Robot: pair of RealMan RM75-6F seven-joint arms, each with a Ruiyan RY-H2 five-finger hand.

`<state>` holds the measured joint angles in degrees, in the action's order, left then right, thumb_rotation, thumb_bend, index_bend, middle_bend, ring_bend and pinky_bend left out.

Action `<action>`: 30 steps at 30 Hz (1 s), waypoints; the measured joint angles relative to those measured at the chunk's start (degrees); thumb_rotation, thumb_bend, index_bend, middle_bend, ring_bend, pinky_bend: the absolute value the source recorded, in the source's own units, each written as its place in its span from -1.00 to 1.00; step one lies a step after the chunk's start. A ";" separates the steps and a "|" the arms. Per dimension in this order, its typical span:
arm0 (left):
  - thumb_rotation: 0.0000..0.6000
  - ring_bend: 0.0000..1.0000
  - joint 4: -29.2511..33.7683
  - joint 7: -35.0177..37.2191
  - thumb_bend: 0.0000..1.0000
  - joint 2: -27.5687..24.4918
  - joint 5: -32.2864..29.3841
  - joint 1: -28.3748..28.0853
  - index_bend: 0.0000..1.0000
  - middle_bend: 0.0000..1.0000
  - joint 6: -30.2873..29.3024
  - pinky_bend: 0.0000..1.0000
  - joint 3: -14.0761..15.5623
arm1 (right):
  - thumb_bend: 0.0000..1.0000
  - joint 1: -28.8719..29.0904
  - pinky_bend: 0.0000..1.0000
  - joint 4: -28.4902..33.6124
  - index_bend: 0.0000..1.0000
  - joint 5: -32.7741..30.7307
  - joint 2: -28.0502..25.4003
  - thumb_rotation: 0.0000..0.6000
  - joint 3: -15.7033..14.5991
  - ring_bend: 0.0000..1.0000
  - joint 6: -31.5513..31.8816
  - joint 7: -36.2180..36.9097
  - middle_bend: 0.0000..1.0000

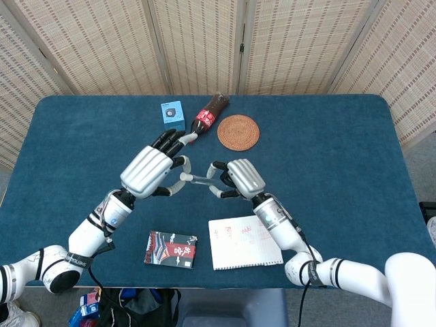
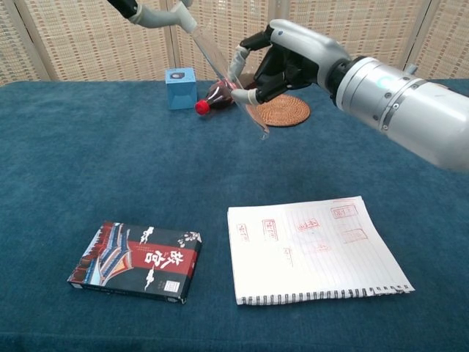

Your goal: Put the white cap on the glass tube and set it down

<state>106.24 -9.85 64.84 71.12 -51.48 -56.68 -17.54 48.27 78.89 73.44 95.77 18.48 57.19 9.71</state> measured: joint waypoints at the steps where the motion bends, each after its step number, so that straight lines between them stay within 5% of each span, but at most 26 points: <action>1: 1.00 -1.00 0.02 -0.03 -0.10 0.02 -0.01 -0.03 0.14 -0.90 0.02 -1.00 0.04 | 0.26 0.05 1.00 0.00 0.79 -0.04 0.03 1.00 0.01 1.00 -0.03 -0.05 1.00; 30: 1.00 -1.00 -0.71 1.46 -0.10 1.18 0.16 -0.36 0.14 -0.90 -0.28 -1.00 0.35 | 0.26 1.28 1.00 -2.15 0.79 -0.14 1.79 1.00 0.27 1.00 -0.05 0.17 1.00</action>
<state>105.53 -8.39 66.02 71.29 -51.84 -56.96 -17.19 49.55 76.74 73.30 97.56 18.74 57.13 9.88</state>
